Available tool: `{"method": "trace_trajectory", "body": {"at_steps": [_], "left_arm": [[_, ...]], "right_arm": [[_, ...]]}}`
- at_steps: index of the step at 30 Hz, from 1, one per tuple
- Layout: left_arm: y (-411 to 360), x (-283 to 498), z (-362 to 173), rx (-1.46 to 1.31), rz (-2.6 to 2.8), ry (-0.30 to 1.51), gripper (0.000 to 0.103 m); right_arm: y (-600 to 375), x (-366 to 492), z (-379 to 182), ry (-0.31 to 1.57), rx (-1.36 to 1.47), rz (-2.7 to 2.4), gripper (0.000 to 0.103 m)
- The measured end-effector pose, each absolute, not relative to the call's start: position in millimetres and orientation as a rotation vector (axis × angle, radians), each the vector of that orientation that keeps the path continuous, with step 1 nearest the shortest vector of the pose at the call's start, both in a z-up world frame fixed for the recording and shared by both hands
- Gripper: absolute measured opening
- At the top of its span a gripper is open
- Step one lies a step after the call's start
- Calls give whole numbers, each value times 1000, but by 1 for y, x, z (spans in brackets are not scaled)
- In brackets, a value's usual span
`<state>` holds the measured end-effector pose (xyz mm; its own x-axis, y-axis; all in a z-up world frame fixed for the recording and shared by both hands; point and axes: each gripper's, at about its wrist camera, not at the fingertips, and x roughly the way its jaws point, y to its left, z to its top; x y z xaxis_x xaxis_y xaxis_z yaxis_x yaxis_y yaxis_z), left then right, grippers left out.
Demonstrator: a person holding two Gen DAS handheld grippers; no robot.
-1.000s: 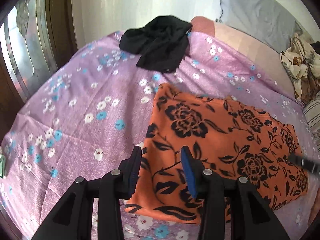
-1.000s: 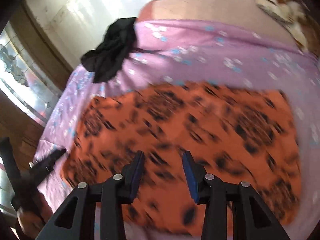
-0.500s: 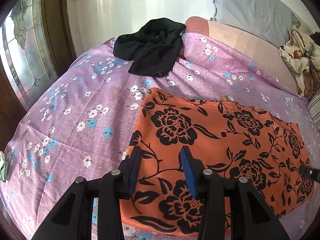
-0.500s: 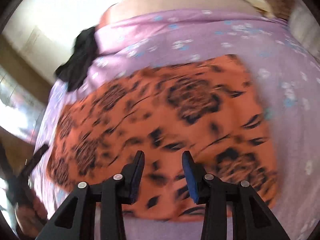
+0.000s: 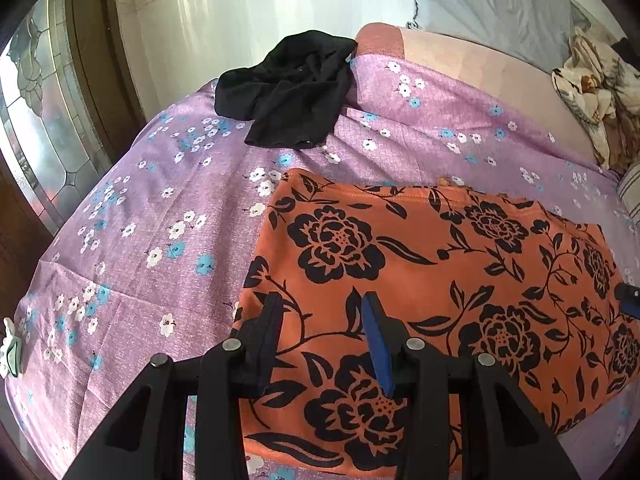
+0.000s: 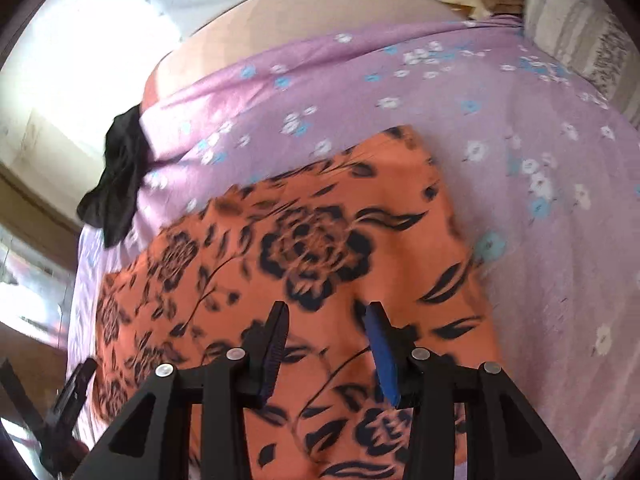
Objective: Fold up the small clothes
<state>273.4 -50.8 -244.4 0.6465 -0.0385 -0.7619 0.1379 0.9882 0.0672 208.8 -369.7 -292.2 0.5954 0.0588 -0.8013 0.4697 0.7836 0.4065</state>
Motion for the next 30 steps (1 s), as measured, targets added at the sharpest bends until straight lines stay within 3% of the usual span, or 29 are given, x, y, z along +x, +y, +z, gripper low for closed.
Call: {"method": "trace_trajectory", "body": {"at_steps": [3, 8, 13, 19, 30], "left_arm": [[-49, 279, -258, 114, -117, 943, 52], [-48, 286, -278, 131, -117, 1013, 54], [-35, 283, -270, 92, -92, 976, 54], [-9, 295, -276, 107, -2, 1007, 55], [28, 294, -266, 112, 91, 958, 55]], "right_arm": [[-388, 213, -317, 1005, 715, -273, 44], [-401, 203, -304, 940, 791, -249, 44], [-409, 198, -291, 825, 812, -224, 44], [-424, 209, -327, 931, 879, -288, 43], [-400, 205, -289, 809, 840, -137, 49]]}}
